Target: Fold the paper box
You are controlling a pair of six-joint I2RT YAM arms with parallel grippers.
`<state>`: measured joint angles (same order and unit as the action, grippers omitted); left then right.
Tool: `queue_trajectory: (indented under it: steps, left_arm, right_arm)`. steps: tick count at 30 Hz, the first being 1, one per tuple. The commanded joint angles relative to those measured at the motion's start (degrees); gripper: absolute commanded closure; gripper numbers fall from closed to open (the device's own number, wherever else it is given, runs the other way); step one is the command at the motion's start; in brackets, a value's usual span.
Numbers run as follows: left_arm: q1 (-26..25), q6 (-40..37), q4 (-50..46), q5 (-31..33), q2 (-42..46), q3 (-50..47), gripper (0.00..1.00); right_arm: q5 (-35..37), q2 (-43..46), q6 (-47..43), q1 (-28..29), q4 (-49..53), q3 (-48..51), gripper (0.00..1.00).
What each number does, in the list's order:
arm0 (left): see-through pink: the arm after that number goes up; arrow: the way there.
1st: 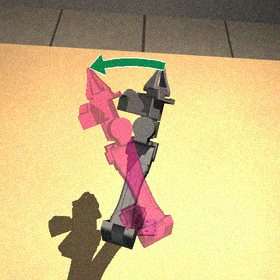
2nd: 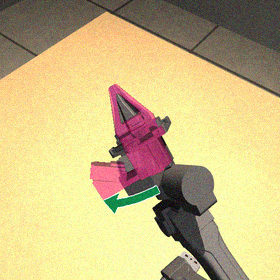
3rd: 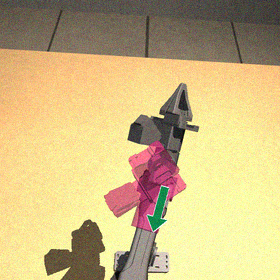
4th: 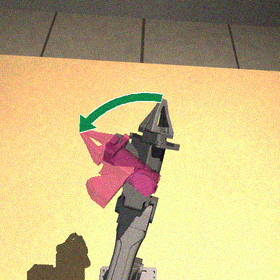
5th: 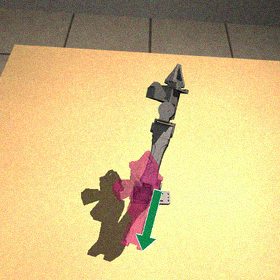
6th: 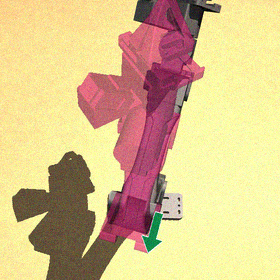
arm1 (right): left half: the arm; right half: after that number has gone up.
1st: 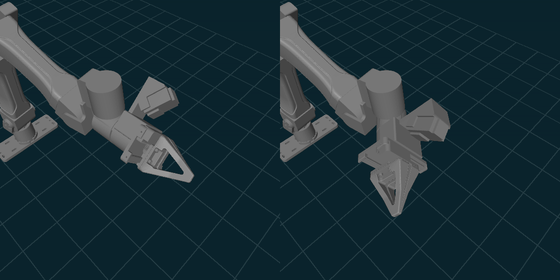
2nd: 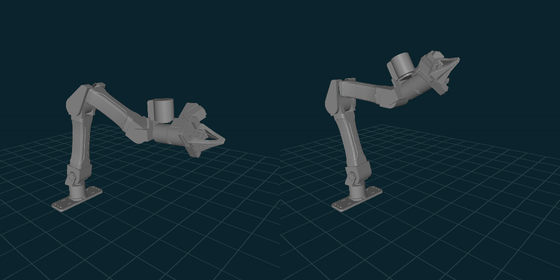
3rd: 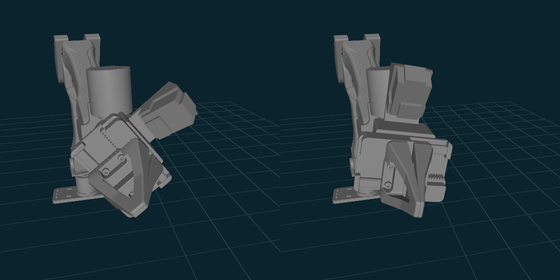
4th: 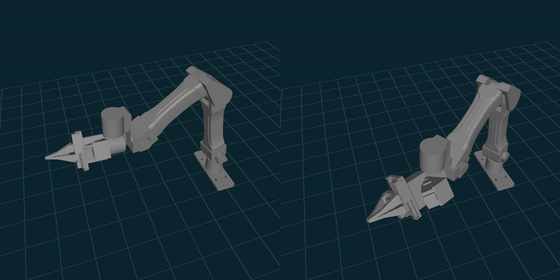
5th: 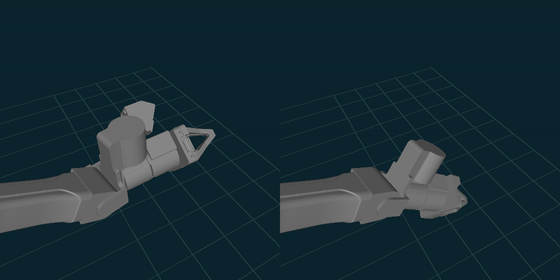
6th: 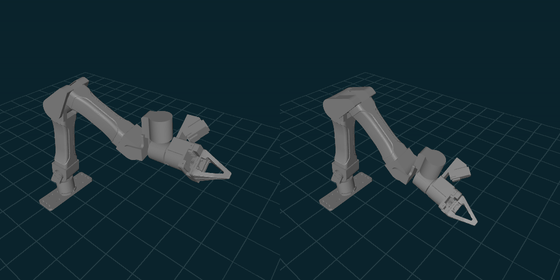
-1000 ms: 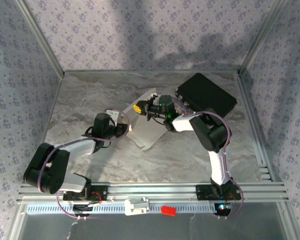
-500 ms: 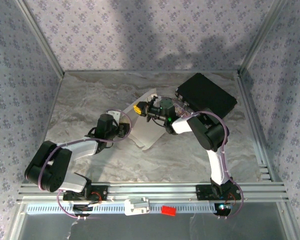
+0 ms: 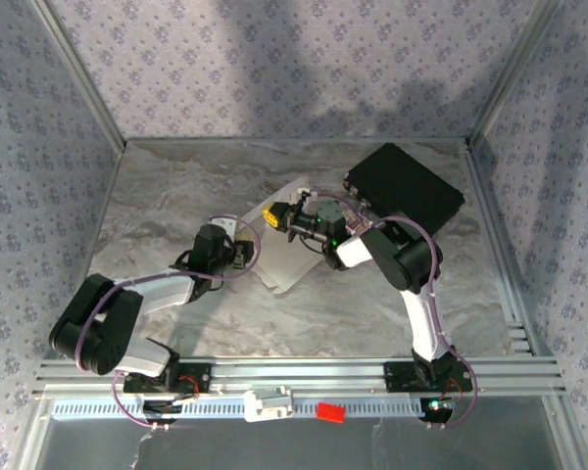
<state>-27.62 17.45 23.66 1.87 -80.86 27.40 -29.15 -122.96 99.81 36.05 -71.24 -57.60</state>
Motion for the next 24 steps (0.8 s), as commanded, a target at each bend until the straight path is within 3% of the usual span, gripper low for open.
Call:
queue_trajectory:
  steps: [1,20,24]
  left_arm:
    - [-0.3,0.8,2.8,4.6,-1.2,1.3,0.55]
    - [-2.2,2.0,0.8,7.4,-4.7,5.5,0.81]
    - [-3.4,4.0,-1.8,10.4,-5.2,7.0,0.94]
  right_arm:
    - [-3.4,-3.9,0.7,2.1,10.0,2.5,1.0]
    - [-3.5,-3.8,1.7,3.0,13.4,-0.6,1.0]
    - [-3.1,-3.6,2.3,3.3,14.0,-1.6,1.0]
